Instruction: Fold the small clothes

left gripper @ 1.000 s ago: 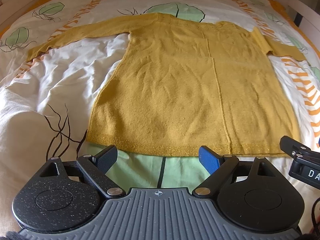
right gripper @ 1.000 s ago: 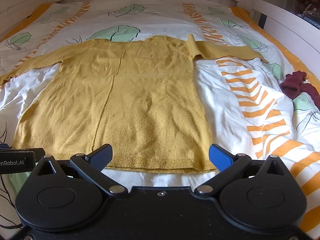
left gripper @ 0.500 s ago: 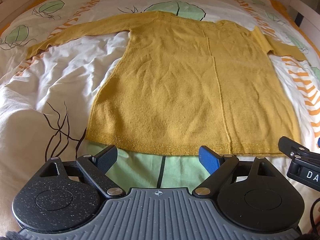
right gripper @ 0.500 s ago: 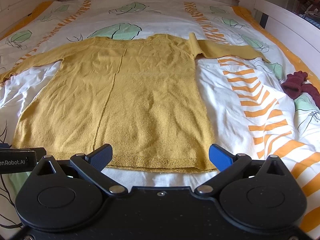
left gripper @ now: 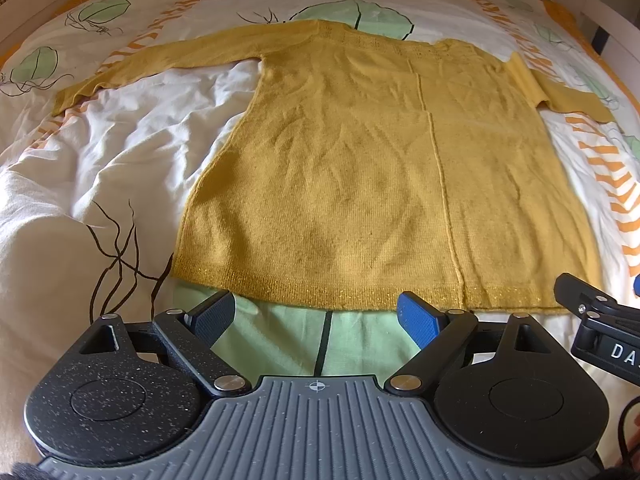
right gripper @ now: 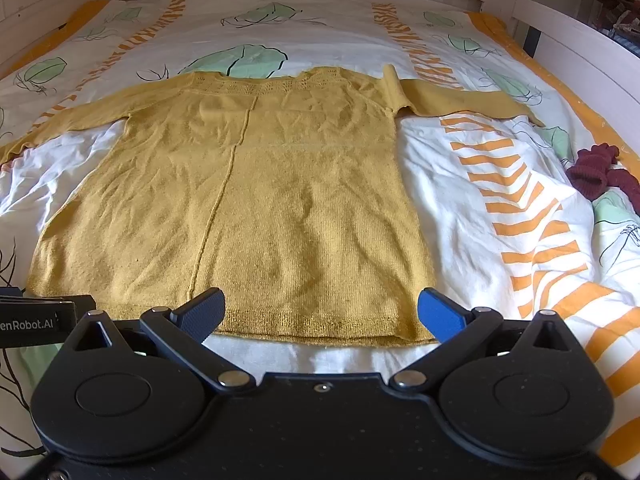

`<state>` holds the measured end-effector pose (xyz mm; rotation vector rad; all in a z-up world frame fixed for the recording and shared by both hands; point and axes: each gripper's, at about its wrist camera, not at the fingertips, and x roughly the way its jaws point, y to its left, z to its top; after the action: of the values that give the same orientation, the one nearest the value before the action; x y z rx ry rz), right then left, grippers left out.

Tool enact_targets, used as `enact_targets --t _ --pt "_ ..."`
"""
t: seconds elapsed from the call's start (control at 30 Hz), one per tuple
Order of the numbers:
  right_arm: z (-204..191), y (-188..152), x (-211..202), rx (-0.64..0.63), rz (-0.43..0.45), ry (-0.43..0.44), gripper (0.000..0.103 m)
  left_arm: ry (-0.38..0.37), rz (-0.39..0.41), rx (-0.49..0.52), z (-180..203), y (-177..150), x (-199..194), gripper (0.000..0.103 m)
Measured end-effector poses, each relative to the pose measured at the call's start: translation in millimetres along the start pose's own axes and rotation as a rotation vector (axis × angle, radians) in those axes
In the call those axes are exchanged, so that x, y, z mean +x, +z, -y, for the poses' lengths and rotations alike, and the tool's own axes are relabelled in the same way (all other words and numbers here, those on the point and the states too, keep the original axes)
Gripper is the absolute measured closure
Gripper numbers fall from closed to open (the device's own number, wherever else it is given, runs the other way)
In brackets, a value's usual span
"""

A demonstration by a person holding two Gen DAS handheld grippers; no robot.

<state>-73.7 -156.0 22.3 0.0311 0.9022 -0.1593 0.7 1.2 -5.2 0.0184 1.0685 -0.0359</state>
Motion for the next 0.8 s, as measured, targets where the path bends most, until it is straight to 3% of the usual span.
enact_targets --t 0.8 --pt "-7.0 3.0 8.1 -0.031 -0.025 -0.014 0.001 0.015 -0.01 0.014 -0.4 0.3 5.6 0.015"
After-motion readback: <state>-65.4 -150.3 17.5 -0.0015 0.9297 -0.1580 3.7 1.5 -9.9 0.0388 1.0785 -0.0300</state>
